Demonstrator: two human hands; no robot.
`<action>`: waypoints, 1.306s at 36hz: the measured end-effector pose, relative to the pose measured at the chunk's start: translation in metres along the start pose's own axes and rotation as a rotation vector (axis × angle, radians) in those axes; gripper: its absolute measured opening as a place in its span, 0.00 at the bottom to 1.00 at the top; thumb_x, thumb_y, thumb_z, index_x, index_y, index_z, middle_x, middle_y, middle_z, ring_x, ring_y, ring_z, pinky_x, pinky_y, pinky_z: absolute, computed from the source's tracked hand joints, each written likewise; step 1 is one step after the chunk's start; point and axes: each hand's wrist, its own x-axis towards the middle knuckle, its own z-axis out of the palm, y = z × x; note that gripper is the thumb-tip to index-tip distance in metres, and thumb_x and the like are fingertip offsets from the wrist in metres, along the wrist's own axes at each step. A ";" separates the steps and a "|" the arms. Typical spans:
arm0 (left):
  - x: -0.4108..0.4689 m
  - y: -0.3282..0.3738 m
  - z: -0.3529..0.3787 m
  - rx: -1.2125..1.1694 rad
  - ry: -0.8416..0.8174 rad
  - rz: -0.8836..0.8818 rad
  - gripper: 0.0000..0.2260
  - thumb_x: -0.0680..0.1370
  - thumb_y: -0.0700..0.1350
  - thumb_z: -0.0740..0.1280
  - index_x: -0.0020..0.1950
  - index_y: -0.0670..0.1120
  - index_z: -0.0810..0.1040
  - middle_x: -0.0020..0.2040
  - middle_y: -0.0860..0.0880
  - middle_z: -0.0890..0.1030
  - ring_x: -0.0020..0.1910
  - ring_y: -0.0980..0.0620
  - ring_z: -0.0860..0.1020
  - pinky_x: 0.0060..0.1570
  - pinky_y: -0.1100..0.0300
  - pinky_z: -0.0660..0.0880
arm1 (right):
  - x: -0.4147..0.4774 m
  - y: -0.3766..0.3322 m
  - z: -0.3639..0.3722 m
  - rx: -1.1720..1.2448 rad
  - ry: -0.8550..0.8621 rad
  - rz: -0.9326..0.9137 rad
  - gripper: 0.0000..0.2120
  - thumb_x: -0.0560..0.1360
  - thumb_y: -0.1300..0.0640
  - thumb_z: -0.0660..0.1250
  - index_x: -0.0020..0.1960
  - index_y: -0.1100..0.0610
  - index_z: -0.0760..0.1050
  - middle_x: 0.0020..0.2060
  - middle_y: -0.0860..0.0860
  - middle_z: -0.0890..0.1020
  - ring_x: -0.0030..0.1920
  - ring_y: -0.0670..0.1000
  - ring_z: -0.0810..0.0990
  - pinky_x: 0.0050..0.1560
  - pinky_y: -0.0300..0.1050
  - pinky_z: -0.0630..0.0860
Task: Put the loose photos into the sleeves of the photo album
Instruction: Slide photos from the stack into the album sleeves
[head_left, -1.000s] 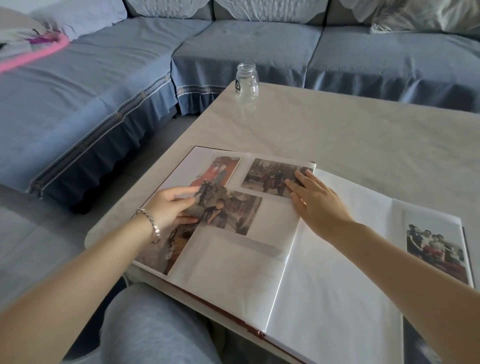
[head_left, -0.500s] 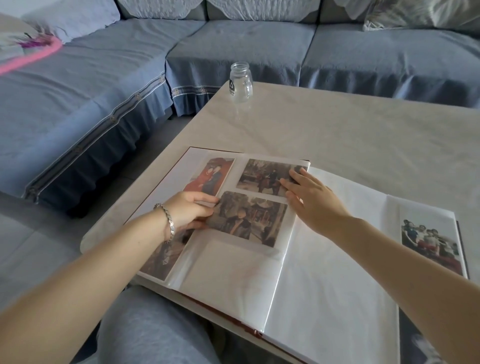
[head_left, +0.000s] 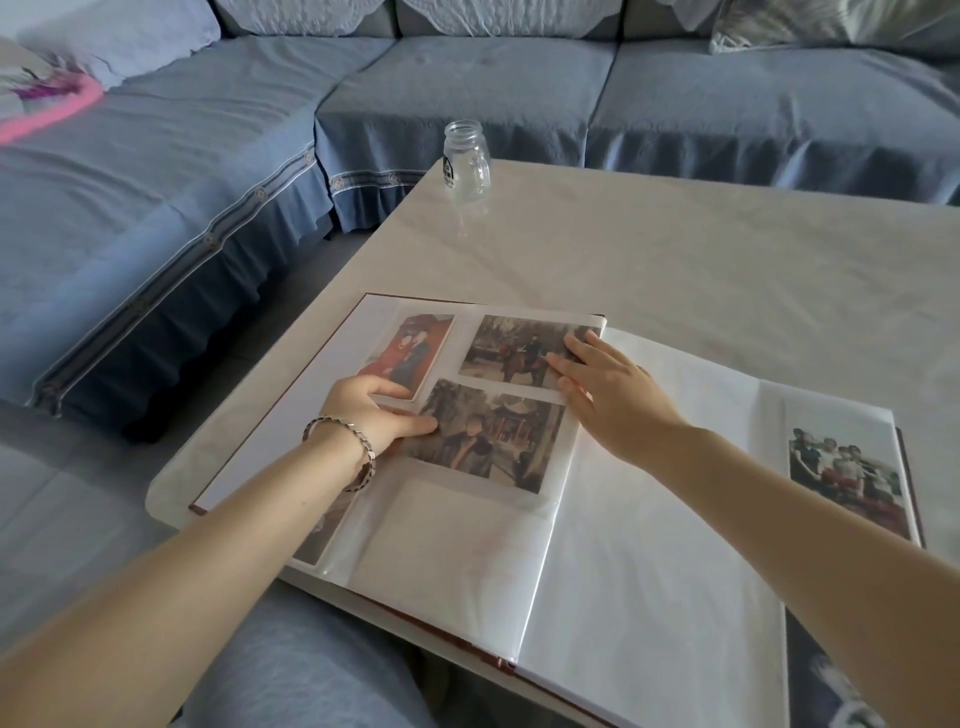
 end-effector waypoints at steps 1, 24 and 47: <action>-0.001 0.000 0.000 -0.011 0.009 0.004 0.22 0.64 0.43 0.79 0.56 0.44 0.79 0.57 0.46 0.78 0.56 0.46 0.75 0.56 0.56 0.71 | 0.000 0.000 0.000 0.000 0.002 0.000 0.20 0.82 0.50 0.49 0.74 0.48 0.60 0.75 0.47 0.56 0.75 0.46 0.47 0.72 0.45 0.51; -0.023 -0.002 0.003 -0.044 0.079 0.275 0.16 0.66 0.40 0.77 0.46 0.53 0.75 0.36 0.57 0.82 0.39 0.58 0.80 0.45 0.64 0.74 | 0.000 0.002 0.001 0.013 0.007 -0.008 0.20 0.82 0.50 0.49 0.74 0.46 0.59 0.75 0.45 0.56 0.75 0.45 0.47 0.71 0.45 0.53; -0.043 0.009 0.057 0.491 -0.081 0.873 0.27 0.79 0.55 0.49 0.73 0.43 0.64 0.76 0.49 0.57 0.73 0.56 0.57 0.71 0.65 0.49 | -0.001 0.001 0.002 0.034 0.013 0.008 0.20 0.82 0.50 0.47 0.74 0.45 0.59 0.75 0.44 0.55 0.75 0.44 0.46 0.70 0.44 0.53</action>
